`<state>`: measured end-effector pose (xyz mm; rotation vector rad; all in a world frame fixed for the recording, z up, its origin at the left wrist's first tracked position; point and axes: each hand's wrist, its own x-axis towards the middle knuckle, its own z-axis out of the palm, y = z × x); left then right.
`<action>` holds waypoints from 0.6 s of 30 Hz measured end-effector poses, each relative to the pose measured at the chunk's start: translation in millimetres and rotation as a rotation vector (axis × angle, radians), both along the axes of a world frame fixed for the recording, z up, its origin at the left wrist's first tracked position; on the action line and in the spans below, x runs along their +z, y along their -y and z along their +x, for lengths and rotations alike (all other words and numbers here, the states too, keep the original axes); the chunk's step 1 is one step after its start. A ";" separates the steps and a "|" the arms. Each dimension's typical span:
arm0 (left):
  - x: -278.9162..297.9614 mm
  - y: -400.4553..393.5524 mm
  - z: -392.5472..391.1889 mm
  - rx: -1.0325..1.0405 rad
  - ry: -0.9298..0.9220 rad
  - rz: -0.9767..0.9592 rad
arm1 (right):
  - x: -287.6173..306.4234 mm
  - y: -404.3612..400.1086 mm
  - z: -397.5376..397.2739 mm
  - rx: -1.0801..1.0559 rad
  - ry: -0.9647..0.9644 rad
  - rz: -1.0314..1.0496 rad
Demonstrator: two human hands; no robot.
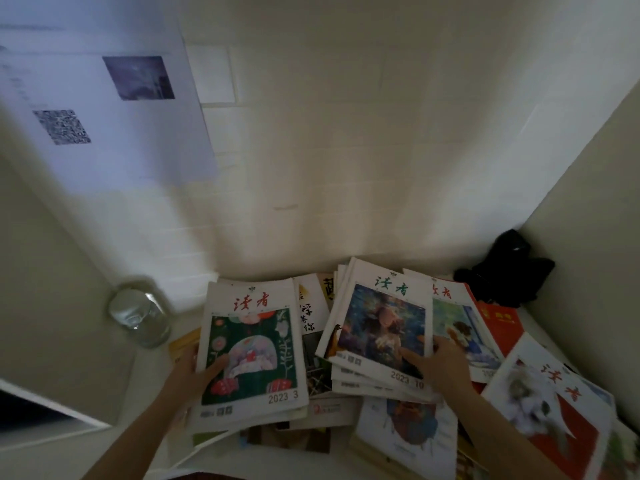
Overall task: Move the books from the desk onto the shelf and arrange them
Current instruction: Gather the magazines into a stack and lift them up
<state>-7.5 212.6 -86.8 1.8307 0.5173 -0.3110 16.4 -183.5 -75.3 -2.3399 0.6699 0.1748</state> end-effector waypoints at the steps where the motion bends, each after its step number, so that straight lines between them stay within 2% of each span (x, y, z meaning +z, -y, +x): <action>1: -1.4 2.2 1.0 -0.005 -0.011 -0.023 | 5.4 1.0 2.7 -0.038 -0.044 0.065; 4: -5.9 9.1 1.0 0.000 -0.018 -0.042 | 16.0 4.7 14.9 -0.132 -0.140 0.264; 8: -2.3 13.3 2.7 -0.012 -0.011 -0.064 | 17.8 11.8 19.6 -0.122 -0.185 0.265; 14: 25.5 6.5 -1.4 0.025 0.047 -0.236 | 8.8 21.3 16.7 -0.126 -0.157 0.337; 18: 59.5 -2.4 -4.5 0.096 0.078 -0.431 | 8.7 26.1 14.9 -0.108 -0.185 0.389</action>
